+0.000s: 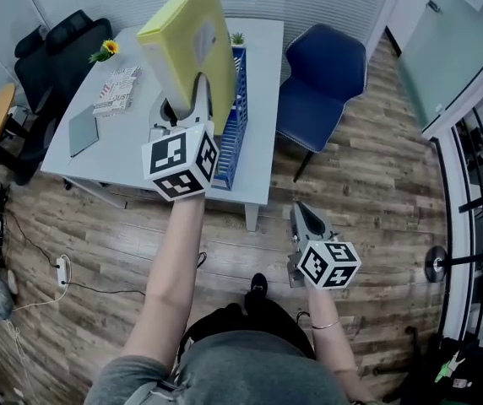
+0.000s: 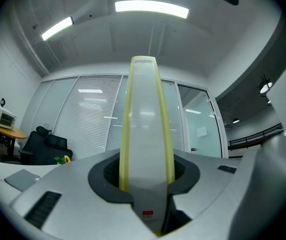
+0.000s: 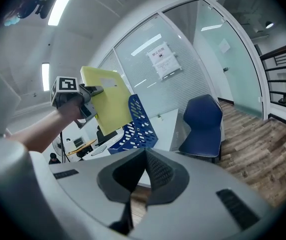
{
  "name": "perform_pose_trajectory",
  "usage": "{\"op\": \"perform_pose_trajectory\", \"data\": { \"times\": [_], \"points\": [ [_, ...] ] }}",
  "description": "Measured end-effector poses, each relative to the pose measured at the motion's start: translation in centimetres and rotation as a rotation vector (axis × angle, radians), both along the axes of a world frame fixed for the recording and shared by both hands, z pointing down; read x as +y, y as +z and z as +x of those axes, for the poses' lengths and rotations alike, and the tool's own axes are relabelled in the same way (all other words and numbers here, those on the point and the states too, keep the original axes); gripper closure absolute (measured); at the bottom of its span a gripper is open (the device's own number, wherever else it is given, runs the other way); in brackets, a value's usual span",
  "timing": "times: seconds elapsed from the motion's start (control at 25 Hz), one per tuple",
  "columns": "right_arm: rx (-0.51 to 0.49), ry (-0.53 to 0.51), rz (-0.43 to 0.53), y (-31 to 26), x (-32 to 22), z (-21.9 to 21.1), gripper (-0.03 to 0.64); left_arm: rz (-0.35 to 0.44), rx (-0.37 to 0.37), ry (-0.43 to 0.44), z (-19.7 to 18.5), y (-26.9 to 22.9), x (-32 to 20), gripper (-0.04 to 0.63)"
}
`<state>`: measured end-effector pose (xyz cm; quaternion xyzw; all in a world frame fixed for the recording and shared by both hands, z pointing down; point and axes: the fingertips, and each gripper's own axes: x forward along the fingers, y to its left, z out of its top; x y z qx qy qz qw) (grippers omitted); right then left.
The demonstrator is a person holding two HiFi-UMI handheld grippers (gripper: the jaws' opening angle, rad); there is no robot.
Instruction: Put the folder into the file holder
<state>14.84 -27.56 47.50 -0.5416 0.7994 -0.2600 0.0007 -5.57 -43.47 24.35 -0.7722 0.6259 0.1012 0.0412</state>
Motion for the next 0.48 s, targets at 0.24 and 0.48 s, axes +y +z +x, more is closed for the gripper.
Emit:
{"op": "perform_pose_trajectory", "data": {
  "times": [0.24,0.48],
  "points": [
    [-0.003,0.008,-0.005,0.3,0.1,0.9,0.612,-0.006,-0.015,-0.009,0.7,1.9,0.2,0.443],
    [0.005,0.008,-0.018,0.6,0.1,1.2,0.612,-0.022,-0.008,-0.039,0.7,4.1,0.2,0.443]
  ]
}}
